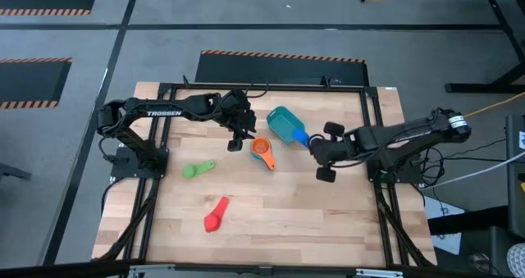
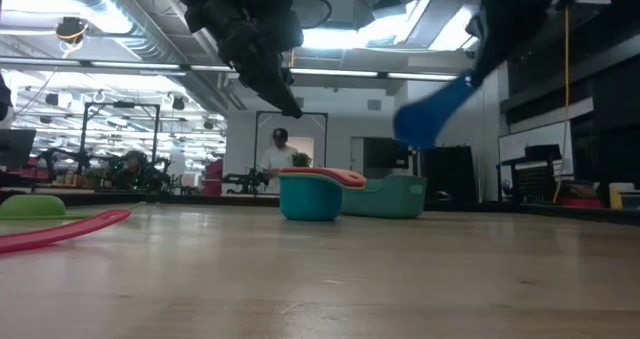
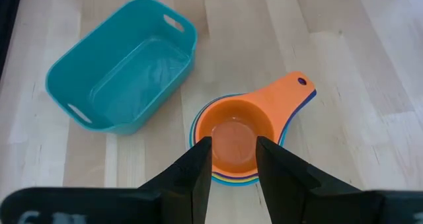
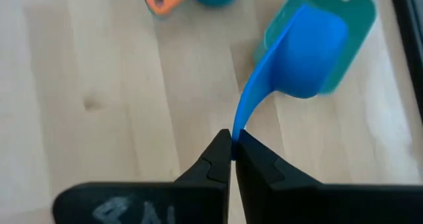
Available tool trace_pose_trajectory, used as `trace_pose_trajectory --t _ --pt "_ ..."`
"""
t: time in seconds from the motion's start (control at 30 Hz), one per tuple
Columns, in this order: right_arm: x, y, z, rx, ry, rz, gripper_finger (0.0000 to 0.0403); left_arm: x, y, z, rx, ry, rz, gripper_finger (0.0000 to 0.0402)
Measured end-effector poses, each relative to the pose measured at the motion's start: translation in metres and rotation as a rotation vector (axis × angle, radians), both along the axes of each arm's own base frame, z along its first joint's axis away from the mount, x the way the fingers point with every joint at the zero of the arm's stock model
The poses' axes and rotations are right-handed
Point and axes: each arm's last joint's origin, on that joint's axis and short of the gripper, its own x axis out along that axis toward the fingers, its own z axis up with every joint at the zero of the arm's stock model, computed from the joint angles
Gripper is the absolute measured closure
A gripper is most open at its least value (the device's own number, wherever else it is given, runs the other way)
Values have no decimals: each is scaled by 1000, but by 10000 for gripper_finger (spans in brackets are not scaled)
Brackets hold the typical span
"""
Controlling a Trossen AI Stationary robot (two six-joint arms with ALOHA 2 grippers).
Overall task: Nest measuring cups in basket
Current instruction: Stack the blue measuring cup on top of the orange measuring cup
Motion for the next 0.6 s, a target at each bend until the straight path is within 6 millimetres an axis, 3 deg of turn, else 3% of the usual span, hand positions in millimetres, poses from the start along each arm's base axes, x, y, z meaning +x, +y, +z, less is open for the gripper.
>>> trace_pose_trajectory --t 0.37,0.6 --pt "22 2 34 -29 -311 -52 386 8 -2 8 30 -99 16 290" --pt "33 1 47 -95 -491 -124 386 -4 -5 33 106 -157 176 290"
